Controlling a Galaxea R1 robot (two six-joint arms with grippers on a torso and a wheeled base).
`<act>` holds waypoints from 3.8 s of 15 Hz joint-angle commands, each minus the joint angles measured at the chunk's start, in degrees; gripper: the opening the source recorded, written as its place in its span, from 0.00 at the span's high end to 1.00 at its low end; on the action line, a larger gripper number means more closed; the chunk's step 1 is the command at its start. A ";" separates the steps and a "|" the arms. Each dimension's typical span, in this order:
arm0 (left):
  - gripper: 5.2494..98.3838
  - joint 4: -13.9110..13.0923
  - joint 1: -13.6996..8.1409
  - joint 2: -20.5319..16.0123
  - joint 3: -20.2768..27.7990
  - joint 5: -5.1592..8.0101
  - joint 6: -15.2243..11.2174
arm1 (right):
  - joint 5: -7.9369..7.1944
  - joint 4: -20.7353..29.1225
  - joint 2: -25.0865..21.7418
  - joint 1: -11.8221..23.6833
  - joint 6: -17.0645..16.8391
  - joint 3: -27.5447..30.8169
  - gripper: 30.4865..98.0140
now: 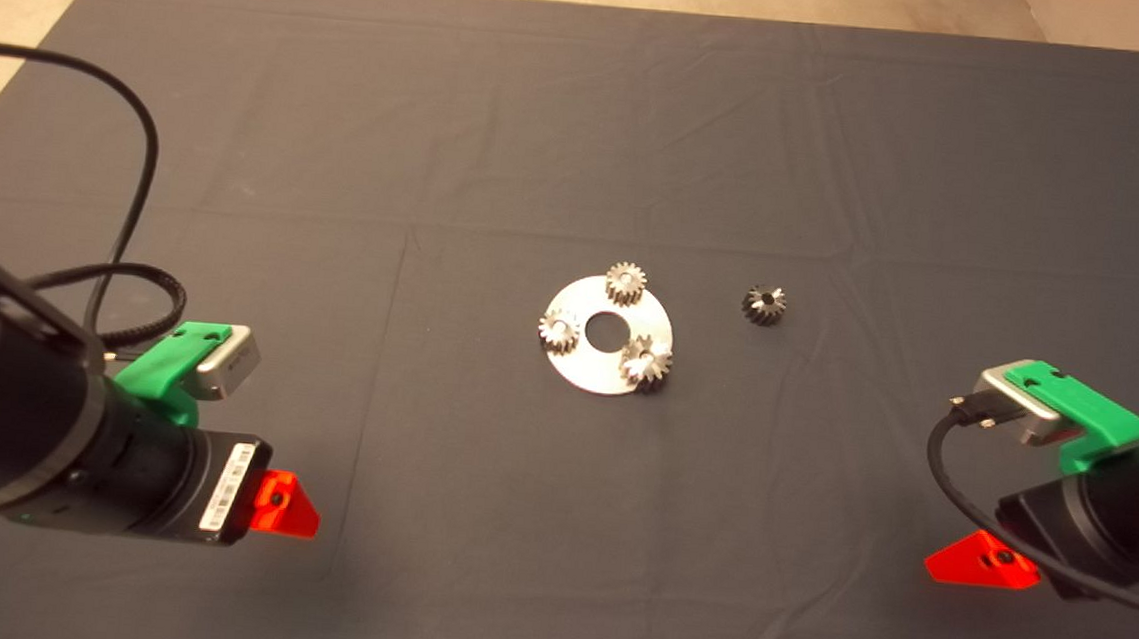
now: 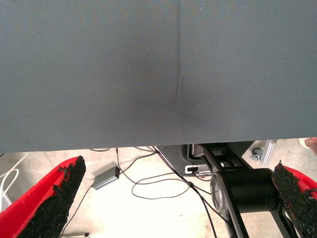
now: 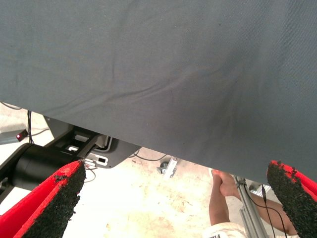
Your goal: Remove an incorrectly installed larger gear and replace it with the correct smaller gear
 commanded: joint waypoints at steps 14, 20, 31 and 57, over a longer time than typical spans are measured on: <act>0.01 -1.03 -0.36 -0.24 0.91 0.41 -0.35 | -5.52 -1.59 13.91 0.26 -4.74 -11.17 0.01; 0.01 -1.03 -0.36 -0.33 0.91 0.49 -0.35 | -5.34 -3.27 23.09 -6.16 -13.71 -22.53 0.01; 0.01 -1.03 -0.28 -0.33 0.83 0.58 -0.35 | -6.35 -5.87 31.48 -9.14 -28.17 -35.31 0.01; 0.01 -1.03 -0.28 -0.86 1.00 0.85 -0.08 | -7.27 -23.92 33.98 -13.01 -33.66 -37.37 0.01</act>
